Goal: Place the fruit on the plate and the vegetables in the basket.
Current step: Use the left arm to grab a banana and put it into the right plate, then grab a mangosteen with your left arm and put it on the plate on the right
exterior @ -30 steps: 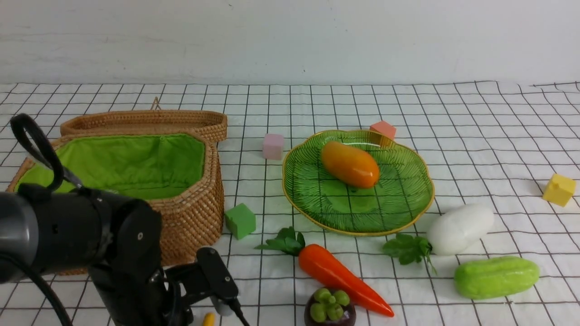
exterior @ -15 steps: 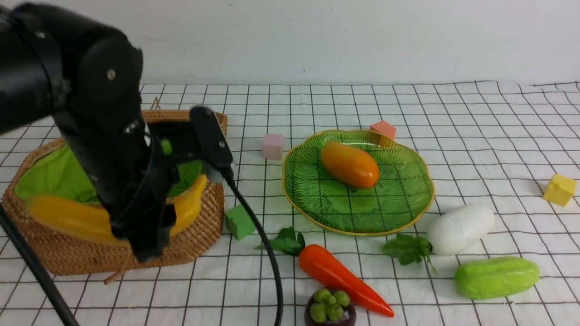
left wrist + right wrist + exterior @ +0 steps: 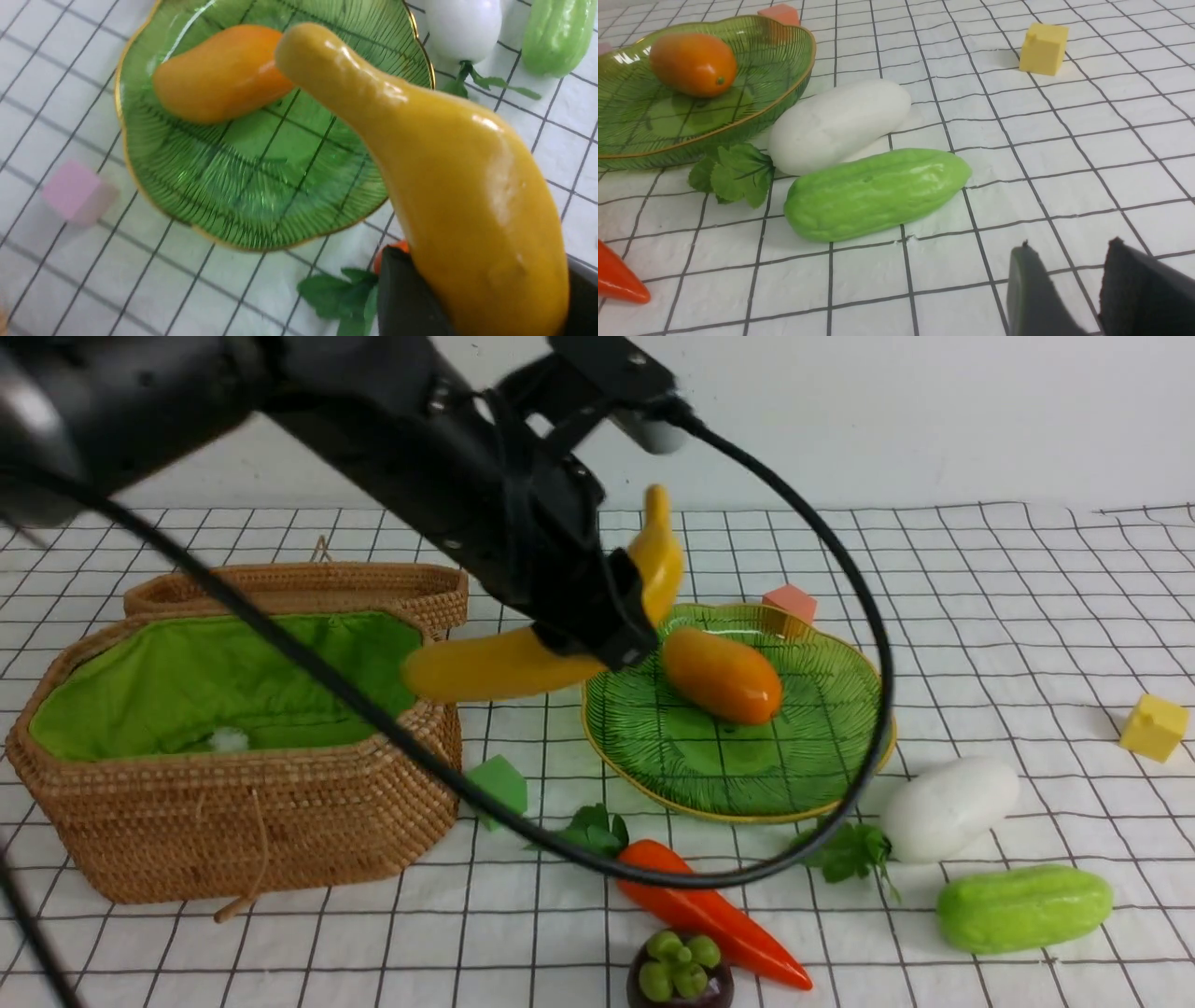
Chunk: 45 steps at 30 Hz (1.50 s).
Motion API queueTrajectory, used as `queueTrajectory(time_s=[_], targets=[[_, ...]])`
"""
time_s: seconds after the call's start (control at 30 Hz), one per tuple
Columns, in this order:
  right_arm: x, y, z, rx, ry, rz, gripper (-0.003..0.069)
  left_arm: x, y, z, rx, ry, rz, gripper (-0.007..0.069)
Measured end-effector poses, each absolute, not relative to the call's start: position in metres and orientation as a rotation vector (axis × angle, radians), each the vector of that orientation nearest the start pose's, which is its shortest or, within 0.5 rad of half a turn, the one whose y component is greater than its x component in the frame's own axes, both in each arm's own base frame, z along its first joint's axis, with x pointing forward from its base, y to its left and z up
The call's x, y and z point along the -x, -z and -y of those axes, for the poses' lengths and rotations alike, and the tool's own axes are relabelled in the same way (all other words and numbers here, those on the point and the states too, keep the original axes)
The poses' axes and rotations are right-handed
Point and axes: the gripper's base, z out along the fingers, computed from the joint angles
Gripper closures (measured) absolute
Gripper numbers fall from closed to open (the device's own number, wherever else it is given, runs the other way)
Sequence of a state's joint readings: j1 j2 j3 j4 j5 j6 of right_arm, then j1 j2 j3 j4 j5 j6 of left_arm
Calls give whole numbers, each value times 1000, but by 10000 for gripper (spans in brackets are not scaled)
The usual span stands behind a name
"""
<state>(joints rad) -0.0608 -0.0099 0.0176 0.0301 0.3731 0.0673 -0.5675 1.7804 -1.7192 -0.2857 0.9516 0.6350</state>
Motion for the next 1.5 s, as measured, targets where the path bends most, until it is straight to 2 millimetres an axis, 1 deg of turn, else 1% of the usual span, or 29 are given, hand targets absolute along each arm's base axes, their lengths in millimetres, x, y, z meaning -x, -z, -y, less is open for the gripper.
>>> queueTrajectory(time_s=[0.03,0.07,0.1,0.13,0.17,0.2,0.23,0.27,0.37,0.47,0.57,0.63,0.7,0.8,0.83,0.87,0.93,0.97,1.0,1.03,1.07,1.1,1.13,1.17,1.3,1.33,1.4,1.47,1.5], targets=[[-52,-174,2,-138,-34,-1859,416,-328,-348,237,-1315,330,-2095,315],[-52,-174,2,-138,-34,-1859,416,-343,-335,257,-1342,329,-2083,315],[-52,-174,2,-138,-34,-1859,416,-352,-326,269,-1351,332,-2077,315],[-52,-174,2,-138,-34,-1859,416,-360,-317,278,-1353,330,-2075,315],[-52,-174,2,-138,-34,-1859,416,-364,-313,281,-1353,331,-2077,315],[-52,-174,2,-138,-34,-1859,416,-378,-294,296,-1356,316,-2087,315],[-52,-174,2,-138,-34,-1859,416,-386,-281,303,-1352,302,-2103,315],[-52,-174,2,-138,-34,-1859,416,-388,-276,306,-1351,300,-2111,315],[-52,-174,2,-137,-35,-1859,416,-406,-234,318,-1330,249,-2170,315],[-52,-174,2,-136,-35,-1859,416,-410,-221,323,-1298,244,-2177,315],[-52,-174,2,-136,-35,-1859,416,-412,-219,324,-1258,250,-2183,314],[-52,-174,2,-136,-35,-1859,416,-412,-222,324,-1232,259,-2191,264],[-52,-174,2,-136,-35,-1859,416,-410,-224,324,-1209,284,-2210,167],[-52,-174,2,-136,-35,-1859,416,-406,-234,324,-1194,328,-2224,13],[-52,-174,2,-136,-35,-1859,416,-405,-234,324,-1195,328,-2226,6],[-52,-174,2,-136,-35,-1859,416,-402,-243,323,-1188,343,-2224,-26],[-52,-174,2,-136,-35,-1859,416,-396,-260,319,-1197,356,-2226,-41],[-52,-174,2,-136,-35,-1859,416,-391,-270,316,-1206,359,-2229,-42],[-52,-174,2,-136,-35,-1859,416,-389,-275,315,-1207,361,-2225,-42],[-52,-174,2,-136,-35,-1859,416,-384,-286,310,-1218,362,-2231,-41],[-52,-174,2,-136,-35,-1859,416,-372,-307,302,-1245,365,-2246,-36],[-52,-174,2,-136,-35,-1859,416,-371,-307,301,-1252,363,-2255,-36],[-52,-174,2,-136,-35,-1859,416,-357,-329,291,-1270,365,-2274,-28],[-52,-174,2,-136,-35,-1859,416,-348,-344,284,-1275,359,-2281,-21],[-52,-174,2,-136,-35,-1859,416,-309,-394,251,-1235,327,-2253,6],[-52,-174,2,-136,-35,-1859,416,-302,-400,245,-1227,321,-2248,12],[-52,-174,2,-136,-35,-1859,416,-280,-415,227,-1177,327,-2261,27],[-52,-174,2,-136,-35,-1859,416,-261,-417,212,-1082,362,-2332,35],[-52,-174,2,-136,-35,-1859,416,-257,-415,209,-1046,375,-2365,36]])
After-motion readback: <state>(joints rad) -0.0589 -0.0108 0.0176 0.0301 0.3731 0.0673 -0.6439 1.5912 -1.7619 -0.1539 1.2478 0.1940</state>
